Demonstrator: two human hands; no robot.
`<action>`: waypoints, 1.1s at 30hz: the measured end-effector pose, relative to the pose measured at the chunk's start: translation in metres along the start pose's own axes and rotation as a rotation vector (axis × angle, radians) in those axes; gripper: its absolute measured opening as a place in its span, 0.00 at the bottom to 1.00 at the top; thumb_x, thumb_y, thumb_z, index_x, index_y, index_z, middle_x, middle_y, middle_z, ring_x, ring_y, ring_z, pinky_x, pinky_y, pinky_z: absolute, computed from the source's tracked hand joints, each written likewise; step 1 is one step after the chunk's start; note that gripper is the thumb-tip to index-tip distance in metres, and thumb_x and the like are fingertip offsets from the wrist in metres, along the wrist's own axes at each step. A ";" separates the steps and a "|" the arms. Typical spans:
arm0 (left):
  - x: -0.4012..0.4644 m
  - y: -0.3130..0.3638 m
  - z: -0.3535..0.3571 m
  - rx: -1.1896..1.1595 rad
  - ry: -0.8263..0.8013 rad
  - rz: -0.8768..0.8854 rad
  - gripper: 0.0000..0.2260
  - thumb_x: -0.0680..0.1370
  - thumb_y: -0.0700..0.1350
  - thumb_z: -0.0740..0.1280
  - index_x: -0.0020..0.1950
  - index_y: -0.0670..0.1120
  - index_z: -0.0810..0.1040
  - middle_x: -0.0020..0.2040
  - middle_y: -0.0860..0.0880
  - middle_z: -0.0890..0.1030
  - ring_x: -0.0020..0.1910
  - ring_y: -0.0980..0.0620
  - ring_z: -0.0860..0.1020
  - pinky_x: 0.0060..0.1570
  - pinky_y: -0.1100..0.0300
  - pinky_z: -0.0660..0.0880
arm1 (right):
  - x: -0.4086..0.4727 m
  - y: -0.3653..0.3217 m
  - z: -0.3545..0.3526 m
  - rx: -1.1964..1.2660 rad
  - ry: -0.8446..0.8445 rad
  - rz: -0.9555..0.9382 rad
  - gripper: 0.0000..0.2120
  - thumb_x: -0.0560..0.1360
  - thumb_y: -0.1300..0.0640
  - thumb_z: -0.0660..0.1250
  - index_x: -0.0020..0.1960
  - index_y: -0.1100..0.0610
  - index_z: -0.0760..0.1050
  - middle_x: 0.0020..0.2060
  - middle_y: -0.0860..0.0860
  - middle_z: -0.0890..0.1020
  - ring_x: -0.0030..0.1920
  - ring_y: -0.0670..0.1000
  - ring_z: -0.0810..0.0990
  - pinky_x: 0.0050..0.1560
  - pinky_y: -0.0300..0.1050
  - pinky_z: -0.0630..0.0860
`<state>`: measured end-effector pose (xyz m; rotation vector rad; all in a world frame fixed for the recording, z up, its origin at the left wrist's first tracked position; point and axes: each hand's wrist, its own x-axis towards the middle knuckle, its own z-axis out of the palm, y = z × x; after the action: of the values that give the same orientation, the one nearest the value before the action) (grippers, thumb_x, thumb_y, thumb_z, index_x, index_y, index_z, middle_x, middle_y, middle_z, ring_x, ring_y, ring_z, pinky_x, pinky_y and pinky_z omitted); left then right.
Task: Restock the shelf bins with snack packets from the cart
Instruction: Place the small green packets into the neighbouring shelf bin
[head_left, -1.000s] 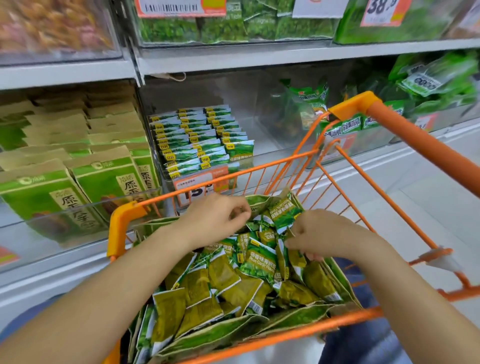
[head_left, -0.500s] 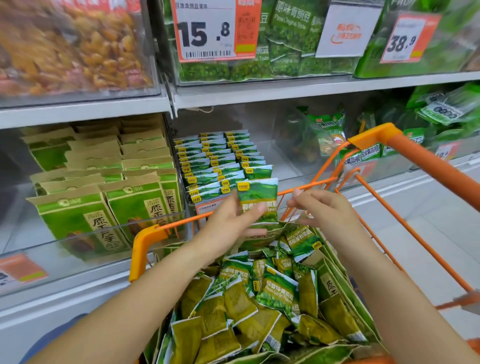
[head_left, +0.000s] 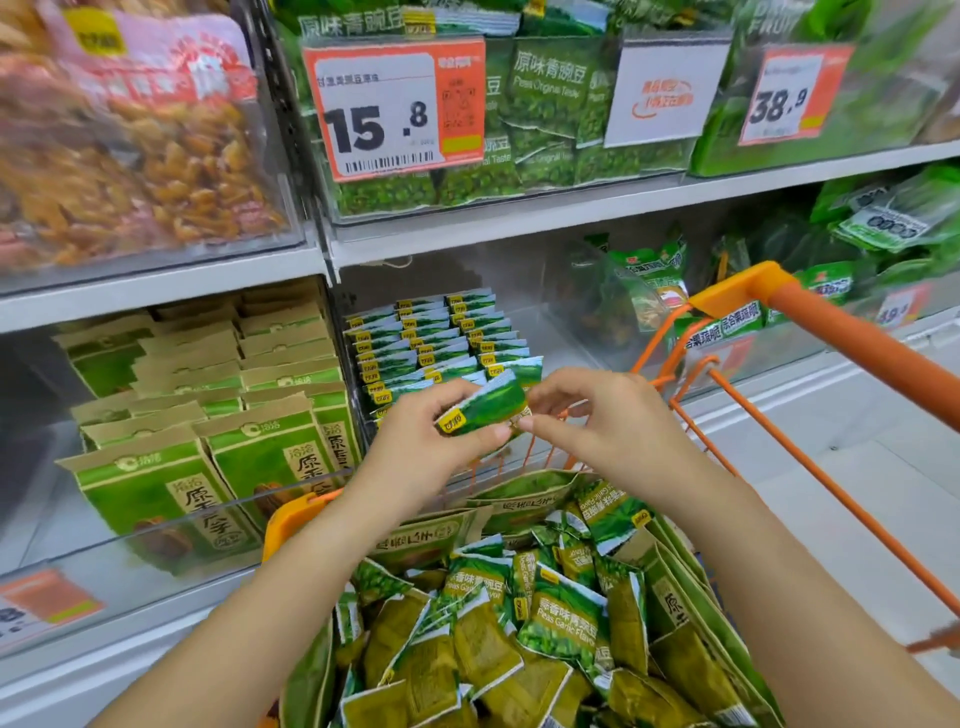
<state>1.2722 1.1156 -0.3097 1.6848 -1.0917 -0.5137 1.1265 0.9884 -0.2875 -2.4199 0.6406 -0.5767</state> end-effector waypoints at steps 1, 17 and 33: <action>0.005 0.002 -0.004 0.076 0.038 0.026 0.09 0.72 0.49 0.75 0.52 0.53 0.83 0.49 0.56 0.84 0.52 0.57 0.80 0.53 0.55 0.75 | 0.000 0.001 0.001 -0.096 0.048 -0.017 0.10 0.74 0.47 0.69 0.54 0.48 0.81 0.47 0.43 0.84 0.51 0.45 0.80 0.52 0.46 0.76; 0.127 -0.008 0.058 0.995 -0.108 -0.099 0.15 0.75 0.53 0.71 0.59 0.49 0.81 0.57 0.50 0.82 0.60 0.46 0.77 0.62 0.51 0.69 | -0.010 0.039 0.026 -0.424 -0.079 0.097 0.28 0.80 0.50 0.58 0.77 0.53 0.55 0.77 0.54 0.55 0.76 0.54 0.52 0.75 0.49 0.43; 0.141 -0.007 0.052 1.316 -0.381 -0.058 0.11 0.73 0.40 0.64 0.32 0.48 0.66 0.33 0.49 0.64 0.53 0.39 0.74 0.58 0.47 0.68 | -0.008 0.035 0.024 -0.370 -0.089 0.130 0.28 0.80 0.49 0.58 0.77 0.52 0.54 0.77 0.54 0.54 0.76 0.53 0.51 0.75 0.49 0.42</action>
<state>1.3059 0.9694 -0.3137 2.8053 -1.8729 -0.0905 1.1224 0.9775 -0.3290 -2.6980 0.9266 -0.3153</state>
